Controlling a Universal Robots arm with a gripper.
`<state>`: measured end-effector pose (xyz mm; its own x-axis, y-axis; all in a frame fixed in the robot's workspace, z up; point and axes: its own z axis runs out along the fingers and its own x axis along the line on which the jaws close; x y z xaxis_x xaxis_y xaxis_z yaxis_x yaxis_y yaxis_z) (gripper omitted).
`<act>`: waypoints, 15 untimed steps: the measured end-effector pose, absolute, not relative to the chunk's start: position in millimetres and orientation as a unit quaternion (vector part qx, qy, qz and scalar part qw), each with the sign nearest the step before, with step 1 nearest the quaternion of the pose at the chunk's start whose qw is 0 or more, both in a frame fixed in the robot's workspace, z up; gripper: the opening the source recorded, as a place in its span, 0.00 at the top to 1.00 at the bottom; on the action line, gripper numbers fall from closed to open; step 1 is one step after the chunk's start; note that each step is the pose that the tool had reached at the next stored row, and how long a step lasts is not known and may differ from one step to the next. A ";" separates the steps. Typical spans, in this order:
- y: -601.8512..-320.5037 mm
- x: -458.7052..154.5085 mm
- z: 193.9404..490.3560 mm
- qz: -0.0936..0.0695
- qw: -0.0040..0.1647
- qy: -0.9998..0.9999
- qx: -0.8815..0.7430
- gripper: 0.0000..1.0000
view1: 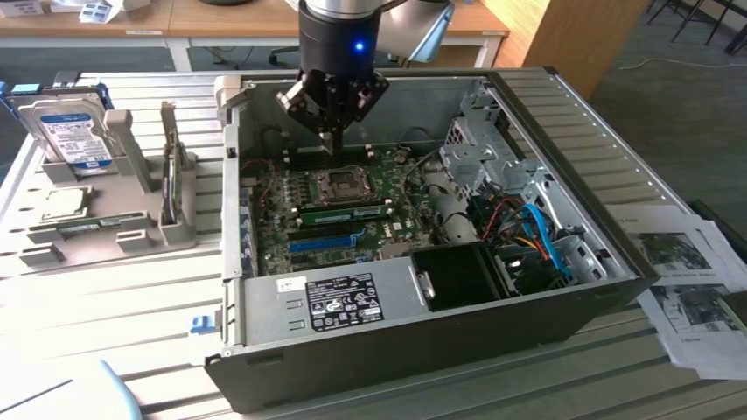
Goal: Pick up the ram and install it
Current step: 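Press down the ram until it locks into place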
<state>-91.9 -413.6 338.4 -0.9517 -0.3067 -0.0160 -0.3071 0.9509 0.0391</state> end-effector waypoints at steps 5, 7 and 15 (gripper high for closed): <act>-413.6 -91.9 338.0 0.020 0.006 0.993 -0.112 0.91; -413.6 -91.9 337.7 0.020 0.006 0.995 -0.094 0.91; -413.6 -91.9 336.9 0.020 0.008 1.000 -0.022 0.91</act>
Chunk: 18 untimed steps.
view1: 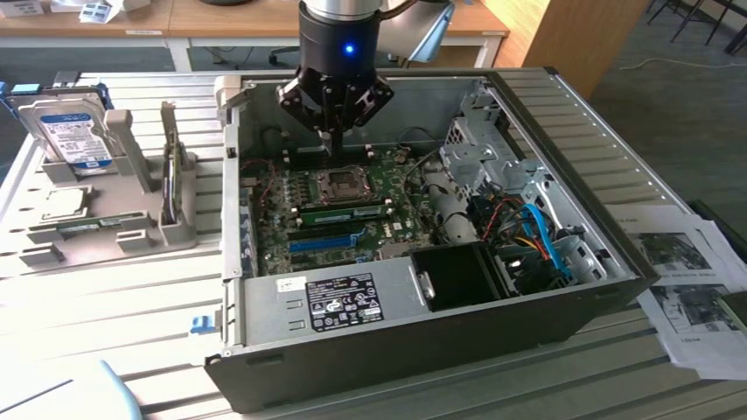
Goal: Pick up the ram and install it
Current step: 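Press down the ram until it locks into place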
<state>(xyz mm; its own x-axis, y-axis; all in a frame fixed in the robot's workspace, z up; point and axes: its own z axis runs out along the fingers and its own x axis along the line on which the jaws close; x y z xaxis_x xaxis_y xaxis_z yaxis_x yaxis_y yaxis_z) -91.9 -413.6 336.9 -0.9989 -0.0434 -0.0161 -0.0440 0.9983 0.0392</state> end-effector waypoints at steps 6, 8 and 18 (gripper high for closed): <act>-413.6 -91.9 336.5 0.019 0.008 1.000 0.020 0.91; -413.6 -91.9 336.4 0.019 0.008 1.000 0.021 0.91; -413.6 -91.2 336.4 0.019 0.002 1.000 0.021 0.91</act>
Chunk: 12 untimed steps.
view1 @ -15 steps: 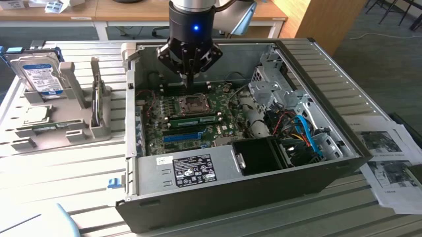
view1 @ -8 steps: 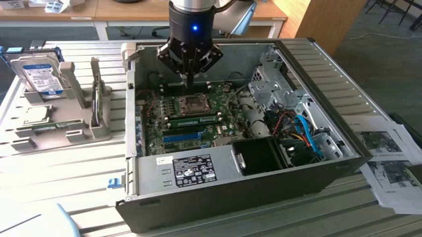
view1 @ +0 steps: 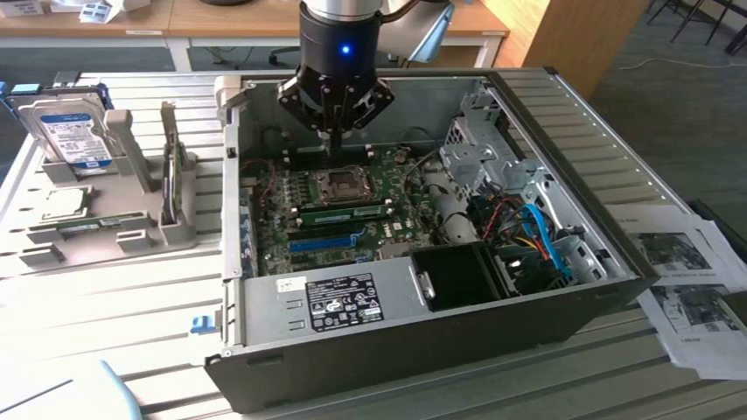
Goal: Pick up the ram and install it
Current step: 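Press down the ram until it locks into place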
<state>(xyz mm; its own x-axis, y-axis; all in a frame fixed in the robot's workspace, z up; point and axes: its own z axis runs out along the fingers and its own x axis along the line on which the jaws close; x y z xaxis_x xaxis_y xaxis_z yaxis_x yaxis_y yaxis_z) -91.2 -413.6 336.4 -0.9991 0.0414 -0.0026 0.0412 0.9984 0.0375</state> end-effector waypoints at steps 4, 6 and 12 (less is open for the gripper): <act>-413.6 -91.0 336.4 0.019 0.002 1.000 0.021 0.91; -413.5 -89.3 336.3 0.018 0.002 1.000 0.021 0.91; -413.6 -79.5 335.5 0.018 0.002 1.000 0.022 0.91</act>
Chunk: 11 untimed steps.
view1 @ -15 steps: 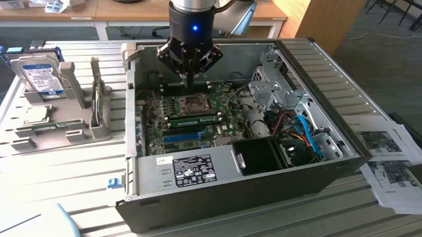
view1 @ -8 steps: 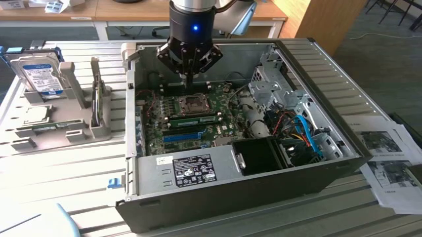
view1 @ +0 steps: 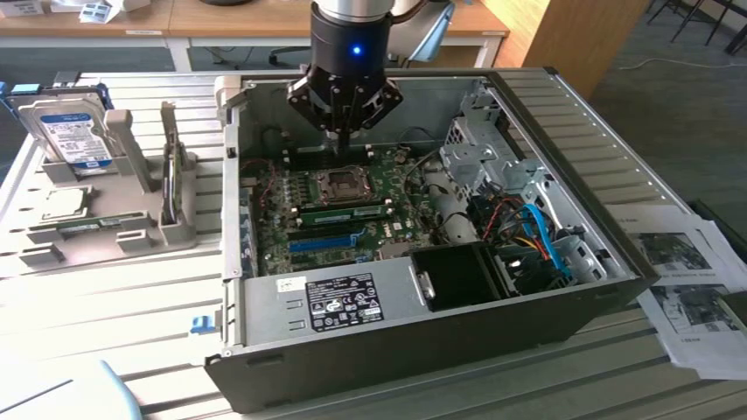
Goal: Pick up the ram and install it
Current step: 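Press down the ram until it locks into place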
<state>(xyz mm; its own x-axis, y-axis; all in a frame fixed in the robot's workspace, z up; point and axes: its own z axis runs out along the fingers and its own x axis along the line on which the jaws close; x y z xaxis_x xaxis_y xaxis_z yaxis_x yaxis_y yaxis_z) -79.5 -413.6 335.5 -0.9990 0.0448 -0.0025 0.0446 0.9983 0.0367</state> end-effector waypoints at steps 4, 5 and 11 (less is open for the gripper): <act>-413.6 -72.8 334.7 0.018 0.002 1.000 0.023 0.91; -413.6 -71.0 334.5 0.018 0.002 1.000 0.024 0.91; -413.7 -61.8 333.1 0.018 0.002 1.000 0.025 0.91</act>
<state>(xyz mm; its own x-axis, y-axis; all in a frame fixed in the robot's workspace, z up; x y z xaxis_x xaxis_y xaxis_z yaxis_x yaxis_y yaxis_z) -61.8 -413.7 333.1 -0.9987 0.0501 -0.0025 0.0500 0.9981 0.0369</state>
